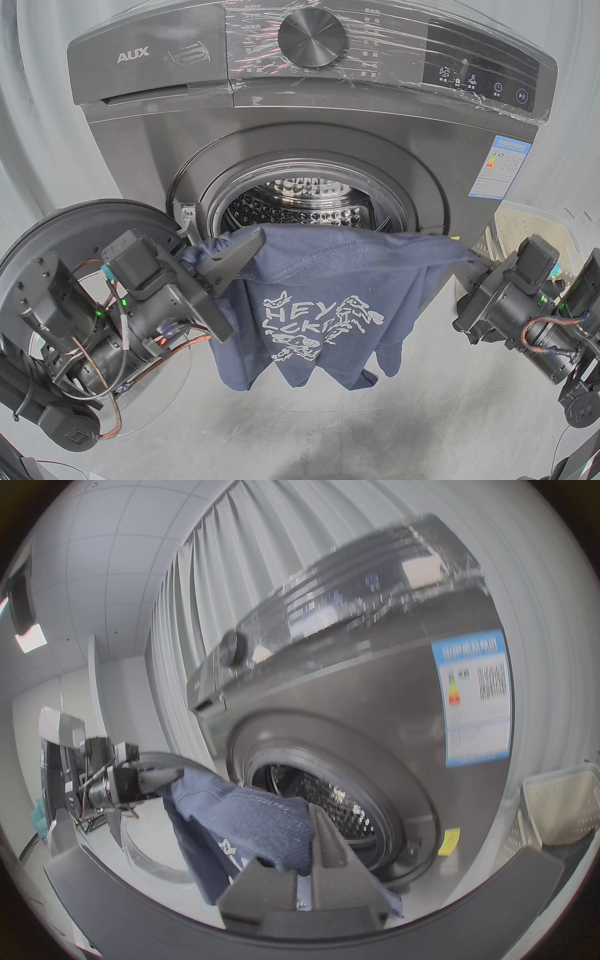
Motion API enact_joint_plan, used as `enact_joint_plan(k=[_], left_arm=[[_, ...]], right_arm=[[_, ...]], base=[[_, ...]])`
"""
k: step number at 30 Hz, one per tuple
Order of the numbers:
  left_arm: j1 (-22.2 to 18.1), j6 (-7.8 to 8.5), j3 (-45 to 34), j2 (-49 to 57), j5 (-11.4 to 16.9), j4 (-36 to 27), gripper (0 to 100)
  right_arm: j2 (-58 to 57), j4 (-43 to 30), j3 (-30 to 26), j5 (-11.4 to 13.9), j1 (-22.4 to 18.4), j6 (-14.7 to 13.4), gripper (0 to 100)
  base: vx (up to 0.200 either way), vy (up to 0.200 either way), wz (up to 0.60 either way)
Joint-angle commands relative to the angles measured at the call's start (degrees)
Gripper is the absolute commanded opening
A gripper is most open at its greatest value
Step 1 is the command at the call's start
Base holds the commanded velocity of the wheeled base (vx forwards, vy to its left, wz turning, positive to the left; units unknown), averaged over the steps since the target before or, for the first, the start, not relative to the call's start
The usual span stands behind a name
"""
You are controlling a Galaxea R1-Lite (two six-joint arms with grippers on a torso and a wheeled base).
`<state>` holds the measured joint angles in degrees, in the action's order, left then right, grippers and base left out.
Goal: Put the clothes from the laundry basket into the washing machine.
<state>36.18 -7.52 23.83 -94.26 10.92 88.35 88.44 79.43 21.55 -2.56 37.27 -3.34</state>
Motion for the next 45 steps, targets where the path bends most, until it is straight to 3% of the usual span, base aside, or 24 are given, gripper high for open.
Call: enact_joint_plan(k=[1,7,8,17,22,27,31,35,36,40,45], left_arm=[[2.3,1.11,5.5,-7.4,0.0,0.3,0],[1.8,0.75,8.4,-6.8,0.1,0.3,0],[1.8,0.84,8.5,-6.8,0.1,0.3,0],[1.8,0.75,8.8,-4.3,0.2,0.3,0],[2.1,0.58,8.7,-1.7,0.4,0.2,0],[2.3,0.58,8.4,-0.4,0.9,0.2,0],[2.3,0.58,8.4,-0.1,1.0,0.2,0],[2.3,0.58,8.5,-0.1,1.0,0.2,0],[2.4,0.58,8.5,-0.1,1.0,0.2,0],[2.4,0.58,8.7,-0.2,1.0,0.2,0],[2.3,0.58,8.7,-0.8,0.7,0.2,0]], right_arm=[[5.8,0.5,-2.7,-0.1,2.2,-0.4,0],[12.5,0.7,-7.3,-0.4,7.6,-1.6,0],[13.9,0.6,-8.0,-0.4,8.5,-1.6,100],[17.9,0.6,-11.4,-0.1,13.4,-3.1,100],[20.4,0.7,-10.3,-0.1,11.9,-2.9,100],[24.2,0.7,-3.7,0.0,6.9,-2.4,100],[27.3,0.8,1.5,0.4,5.4,-2.2,100],[29.6,0.8,4.8,0.5,5.2,-2.2,100],[32.1,0.8,8.1,1.4,5.3,-1.6,100],[35.7,1.1,12.5,2.8,6.2,-1.2,100],[38.5,4.8,15.1,6.1,9.2,-1.4,100]], base=[[0.000,0.000,0.00],[0.000,0.000,0.00],[0.000,0.000,0.00],[0.000,0.000,0.00],[0.000,0.000,0.00],[0.000,0.000,0.00],[0.000,0.000,0.00],[0.000,0.000,0.00],[0.000,0.000,0.00],[0.000,0.000,0.00],[0.000,0.000,0.00]])
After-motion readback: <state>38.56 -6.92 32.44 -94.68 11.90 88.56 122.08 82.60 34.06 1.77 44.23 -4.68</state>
